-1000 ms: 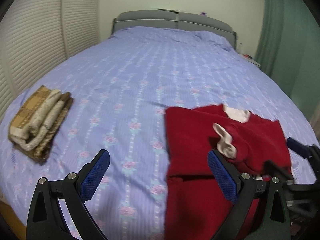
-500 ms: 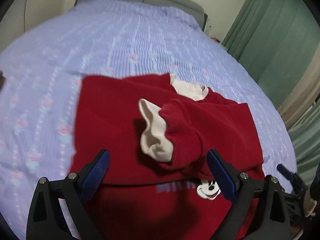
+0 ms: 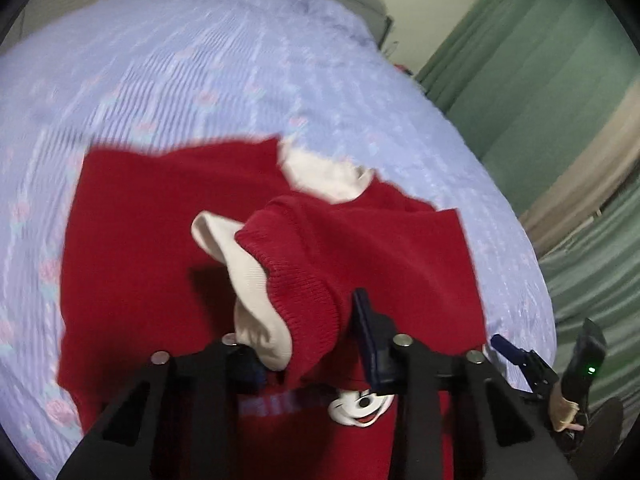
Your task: Fold small clothes
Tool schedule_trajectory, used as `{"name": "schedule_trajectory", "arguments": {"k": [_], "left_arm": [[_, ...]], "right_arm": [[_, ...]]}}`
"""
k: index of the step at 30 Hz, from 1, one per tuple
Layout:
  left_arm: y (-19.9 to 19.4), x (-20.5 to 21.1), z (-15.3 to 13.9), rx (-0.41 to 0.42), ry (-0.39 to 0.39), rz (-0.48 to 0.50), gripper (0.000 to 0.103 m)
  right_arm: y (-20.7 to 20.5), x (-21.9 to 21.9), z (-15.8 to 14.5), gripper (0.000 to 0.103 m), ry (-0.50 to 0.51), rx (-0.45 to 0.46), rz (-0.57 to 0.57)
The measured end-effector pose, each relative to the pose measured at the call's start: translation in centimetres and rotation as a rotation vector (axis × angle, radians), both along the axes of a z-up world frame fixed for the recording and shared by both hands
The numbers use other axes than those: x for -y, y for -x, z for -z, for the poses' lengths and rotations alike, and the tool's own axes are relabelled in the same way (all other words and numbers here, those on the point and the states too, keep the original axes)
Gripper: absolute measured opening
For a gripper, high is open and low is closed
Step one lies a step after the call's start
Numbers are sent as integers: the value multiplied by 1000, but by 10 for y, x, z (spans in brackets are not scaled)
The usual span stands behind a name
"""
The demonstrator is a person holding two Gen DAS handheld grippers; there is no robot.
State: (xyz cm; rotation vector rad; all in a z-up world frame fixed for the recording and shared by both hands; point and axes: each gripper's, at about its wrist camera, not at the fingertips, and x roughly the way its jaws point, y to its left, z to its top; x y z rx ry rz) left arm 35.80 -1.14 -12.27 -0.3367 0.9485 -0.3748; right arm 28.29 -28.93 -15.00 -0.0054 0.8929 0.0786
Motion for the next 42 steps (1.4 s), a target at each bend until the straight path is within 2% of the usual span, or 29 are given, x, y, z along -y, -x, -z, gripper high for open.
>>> {"name": "schedule_trajectory", "arguments": {"k": [3, 8, 12, 16, 18, 21, 24, 27, 32, 38, 41, 42], "left_arm": [[3, 9, -33, 92, 20, 33, 31], [7, 13, -88, 209, 126, 70, 29], [9, 20, -111, 262, 142, 99, 25], [14, 18, -116, 286, 145, 109, 24], [14, 17, -113, 287, 128, 114, 24], [13, 17, -91, 253, 92, 106, 23], [5, 8, -59, 185, 42, 76, 22], [0, -6, -26, 107, 23, 41, 22], [1, -16, 11, 34, 1, 26, 22], [4, -20, 19, 24, 11, 13, 23], [5, -26, 25, 3, 11, -17, 38], [6, -29, 27, -6, 15, -29, 46]], "right_arm": [[-3, 0, 2, 82, -6, 2, 0], [-10, 7, -6, 82, -71, 26, 27], [-17, 7, -7, 82, -83, 17, 35], [-17, 15, -8, 82, -64, 21, 66], [-10, 28, -13, 82, -106, 45, 84], [-5, 42, -17, 82, -154, 68, 107], [-7, 48, -13, 82, -169, 68, 124], [-10, 51, -5, 82, -215, 35, 125], [-9, 40, -4, 82, -134, 34, 105], [-12, 44, 6, 82, -111, 7, 108], [-12, 46, 10, 82, -126, 0, 116], [-11, 46, 11, 82, -118, -1, 119]]}}
